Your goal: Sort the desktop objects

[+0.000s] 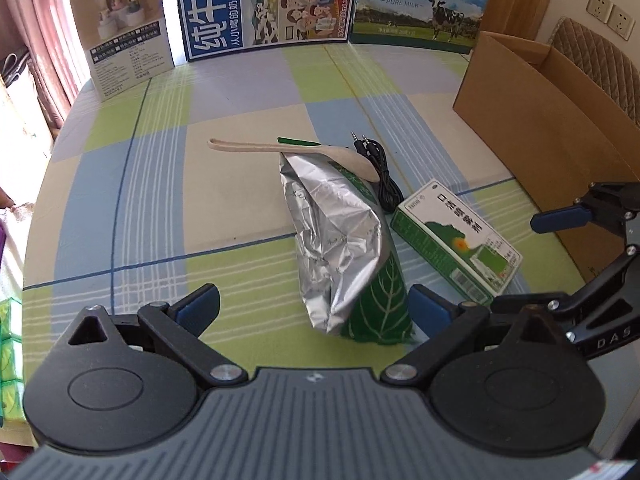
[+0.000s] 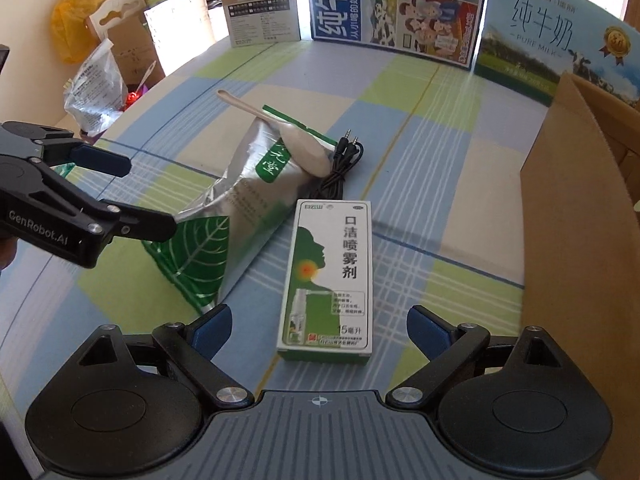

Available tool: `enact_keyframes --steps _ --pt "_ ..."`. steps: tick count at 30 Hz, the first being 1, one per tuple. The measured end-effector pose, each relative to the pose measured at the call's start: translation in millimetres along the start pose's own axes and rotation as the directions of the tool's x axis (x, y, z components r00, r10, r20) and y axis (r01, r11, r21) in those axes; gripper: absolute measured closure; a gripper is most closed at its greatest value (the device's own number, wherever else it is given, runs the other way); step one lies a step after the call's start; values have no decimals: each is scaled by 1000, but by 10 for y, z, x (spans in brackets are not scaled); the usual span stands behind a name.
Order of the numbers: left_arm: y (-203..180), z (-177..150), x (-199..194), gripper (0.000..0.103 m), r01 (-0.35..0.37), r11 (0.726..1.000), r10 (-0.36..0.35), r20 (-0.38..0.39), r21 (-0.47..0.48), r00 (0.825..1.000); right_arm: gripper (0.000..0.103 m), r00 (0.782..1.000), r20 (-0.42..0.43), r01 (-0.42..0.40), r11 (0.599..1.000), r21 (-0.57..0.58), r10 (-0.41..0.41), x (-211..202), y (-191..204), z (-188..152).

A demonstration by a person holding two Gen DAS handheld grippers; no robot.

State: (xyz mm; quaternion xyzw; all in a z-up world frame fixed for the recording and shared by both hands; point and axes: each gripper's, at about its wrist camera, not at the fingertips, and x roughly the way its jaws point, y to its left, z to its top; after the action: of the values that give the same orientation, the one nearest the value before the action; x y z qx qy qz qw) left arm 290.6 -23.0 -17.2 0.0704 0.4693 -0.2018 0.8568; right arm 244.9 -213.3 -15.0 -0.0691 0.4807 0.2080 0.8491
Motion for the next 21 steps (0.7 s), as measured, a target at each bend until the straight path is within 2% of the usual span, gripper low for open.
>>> enact_keyframes --steps 16,20,21 --pt "-146 301 624 6 44 999 -44 -57 2 997 25 999 -40 -31 999 33 33 310 -150 9" --pt "-164 336 719 12 30 999 -28 -80 27 996 30 999 -37 -20 1000 21 20 331 -135 13" --pt "-167 336 734 14 31 999 -28 -84 31 996 34 999 -35 -13 1000 19 13 327 -134 15"
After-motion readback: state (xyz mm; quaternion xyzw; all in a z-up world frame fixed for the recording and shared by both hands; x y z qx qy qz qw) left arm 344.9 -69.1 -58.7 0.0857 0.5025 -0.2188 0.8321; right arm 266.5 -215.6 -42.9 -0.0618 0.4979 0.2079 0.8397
